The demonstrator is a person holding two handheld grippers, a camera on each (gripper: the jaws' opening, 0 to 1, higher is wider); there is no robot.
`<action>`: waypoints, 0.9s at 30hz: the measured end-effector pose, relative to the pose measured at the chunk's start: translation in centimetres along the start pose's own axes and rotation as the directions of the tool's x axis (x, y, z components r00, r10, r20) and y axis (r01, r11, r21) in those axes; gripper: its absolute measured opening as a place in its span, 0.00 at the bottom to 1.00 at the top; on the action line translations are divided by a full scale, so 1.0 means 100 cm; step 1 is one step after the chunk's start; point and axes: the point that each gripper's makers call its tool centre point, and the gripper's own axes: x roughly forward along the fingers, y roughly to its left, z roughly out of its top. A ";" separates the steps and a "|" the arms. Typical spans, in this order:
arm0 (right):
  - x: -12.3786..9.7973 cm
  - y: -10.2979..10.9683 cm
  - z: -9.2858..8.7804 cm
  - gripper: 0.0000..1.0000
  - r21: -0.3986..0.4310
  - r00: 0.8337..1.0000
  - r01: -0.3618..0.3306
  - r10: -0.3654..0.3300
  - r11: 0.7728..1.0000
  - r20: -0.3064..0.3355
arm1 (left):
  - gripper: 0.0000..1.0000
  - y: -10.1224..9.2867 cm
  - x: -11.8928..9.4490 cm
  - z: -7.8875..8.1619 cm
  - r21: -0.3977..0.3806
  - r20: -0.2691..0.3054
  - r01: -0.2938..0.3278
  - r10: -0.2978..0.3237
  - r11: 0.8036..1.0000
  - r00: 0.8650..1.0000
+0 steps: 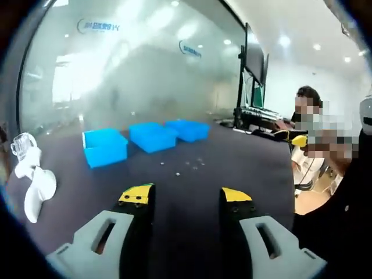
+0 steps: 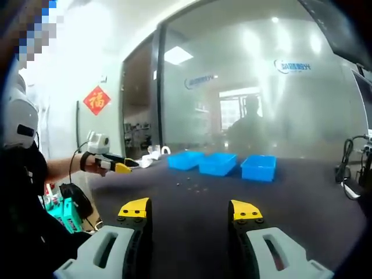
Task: Sort the screws, nuts, and washers into the corresponding bins
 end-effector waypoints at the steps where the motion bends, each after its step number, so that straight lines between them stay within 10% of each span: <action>1: 0.000 0.000 -0.001 0.48 0.002 1.000 -0.001 0.001 1.000 0.001 | 0.44 0.002 0.004 0.002 0.002 -0.009 0.004 -0.004 1.000 1.000; 11: -0.003 -0.002 -0.004 0.48 0.009 1.000 0.006 -0.006 1.000 0.001 | 0.43 0.002 0.048 0.017 0.048 -0.113 0.102 -0.096 0.994 0.989; 27: -0.004 0.000 -0.010 0.48 0.004 1.000 0.006 -0.006 1.000 -0.005 | 0.41 -0.008 0.103 -0.016 0.058 -0.390 0.120 -0.088 0.991 0.917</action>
